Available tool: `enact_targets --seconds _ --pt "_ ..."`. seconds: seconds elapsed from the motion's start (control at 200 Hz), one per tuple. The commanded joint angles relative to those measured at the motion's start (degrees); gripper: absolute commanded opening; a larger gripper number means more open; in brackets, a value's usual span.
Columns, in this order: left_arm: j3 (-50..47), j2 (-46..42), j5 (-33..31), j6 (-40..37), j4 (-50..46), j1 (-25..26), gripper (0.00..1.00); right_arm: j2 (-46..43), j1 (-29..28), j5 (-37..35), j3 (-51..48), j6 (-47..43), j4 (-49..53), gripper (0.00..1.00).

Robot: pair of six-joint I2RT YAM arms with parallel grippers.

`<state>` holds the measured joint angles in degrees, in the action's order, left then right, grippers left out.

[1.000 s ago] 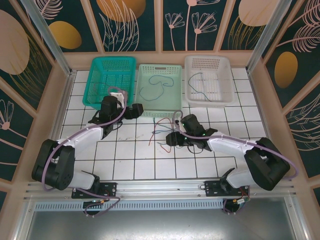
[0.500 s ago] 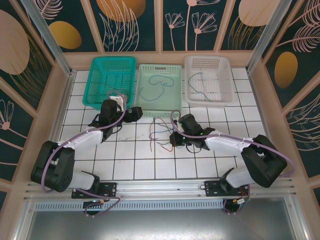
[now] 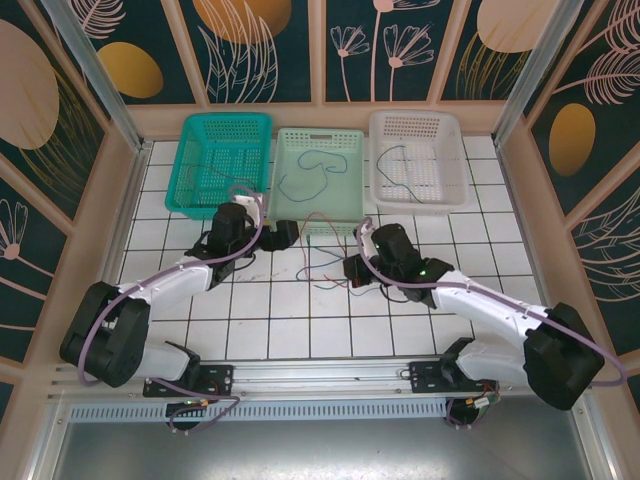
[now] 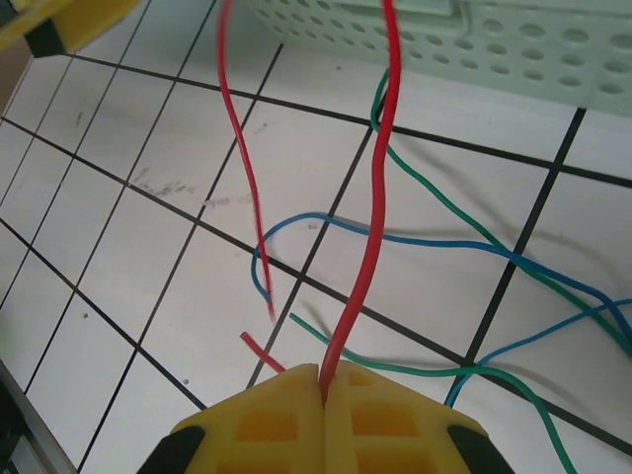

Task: Untangle the cables
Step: Pick up the cable from the center of the table, then straighten the cable.

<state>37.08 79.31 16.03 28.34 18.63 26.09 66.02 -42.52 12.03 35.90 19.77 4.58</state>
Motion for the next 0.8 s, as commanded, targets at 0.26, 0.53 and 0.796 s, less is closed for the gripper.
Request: enact_targets --seconds 0.26,0.53,0.796 --pt "-0.2 0.0 5.2 2.1 8.2 1.6 0.91 -8.7 0.6 -1.2 -3.0 -2.5 -2.3 0.0" --pt "0.6 1.5 8.2 2.8 12.6 4.8 0.88 -10.6 0.7 -2.7 -4.0 -2.4 -5.6 0.0" --pt "1.1 4.7 10.1 3.3 14.9 5.8 0.75 -11.8 0.8 -1.0 -3.9 -3.0 -7.9 0.0"
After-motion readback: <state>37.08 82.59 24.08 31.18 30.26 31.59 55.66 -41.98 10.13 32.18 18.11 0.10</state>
